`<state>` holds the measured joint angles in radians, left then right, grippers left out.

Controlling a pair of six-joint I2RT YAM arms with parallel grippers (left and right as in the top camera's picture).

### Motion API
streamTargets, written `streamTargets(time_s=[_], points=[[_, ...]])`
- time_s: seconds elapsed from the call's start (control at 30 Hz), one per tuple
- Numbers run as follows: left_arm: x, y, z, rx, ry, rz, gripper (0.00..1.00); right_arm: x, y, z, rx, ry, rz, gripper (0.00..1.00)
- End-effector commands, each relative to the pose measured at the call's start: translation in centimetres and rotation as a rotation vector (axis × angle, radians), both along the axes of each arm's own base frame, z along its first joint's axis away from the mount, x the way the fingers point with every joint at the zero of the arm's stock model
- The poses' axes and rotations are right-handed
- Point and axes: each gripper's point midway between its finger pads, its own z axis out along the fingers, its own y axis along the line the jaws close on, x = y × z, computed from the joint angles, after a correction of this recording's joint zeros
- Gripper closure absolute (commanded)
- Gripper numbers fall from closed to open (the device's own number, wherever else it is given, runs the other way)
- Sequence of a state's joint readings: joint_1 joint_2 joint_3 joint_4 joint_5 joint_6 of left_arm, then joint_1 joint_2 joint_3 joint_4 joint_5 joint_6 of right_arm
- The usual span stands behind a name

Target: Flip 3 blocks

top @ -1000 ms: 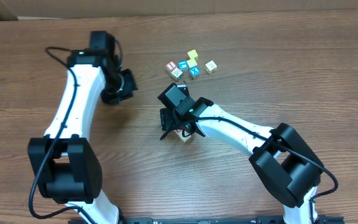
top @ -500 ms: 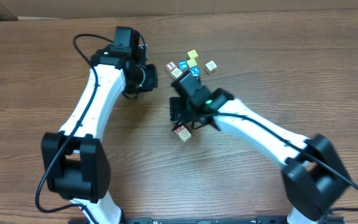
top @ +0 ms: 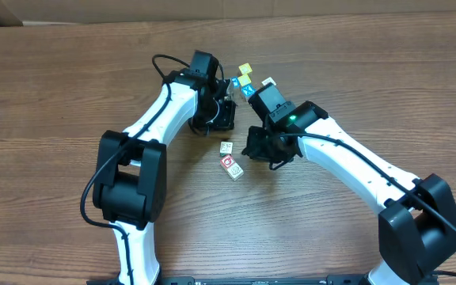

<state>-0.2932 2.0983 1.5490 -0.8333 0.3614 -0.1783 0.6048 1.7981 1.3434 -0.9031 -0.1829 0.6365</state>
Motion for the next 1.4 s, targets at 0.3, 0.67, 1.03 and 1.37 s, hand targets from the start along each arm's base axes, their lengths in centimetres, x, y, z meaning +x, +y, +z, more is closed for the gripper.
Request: streamTargets(time_s=[0.3, 0.67, 1.03, 1.37], points=[[-2.6, 1.0, -0.9, 0.051, 0.097, -0.048, 0.96, 0.4, -0.8, 0.0, -0.004, -0.006, -0.027, 0.81], [-3.0, 1.4, -1.0, 0.073, 0.112, -0.046, 0.96, 0.4, -0.8, 0.0, -0.004, -0.006, -0.027, 0.81], [-4.1, 3.1, -1.4, 0.166, 0.153, -0.041, 0.96, 0.4, -0.8, 0.0, -0.004, -0.006, -0.027, 0.81], [-3.1, 3.1, -1.3, 0.171, 0.115, -0.029, 0.96, 0.0, -0.6, 0.1, 0.009, 0.011, -0.025, 0.96]])
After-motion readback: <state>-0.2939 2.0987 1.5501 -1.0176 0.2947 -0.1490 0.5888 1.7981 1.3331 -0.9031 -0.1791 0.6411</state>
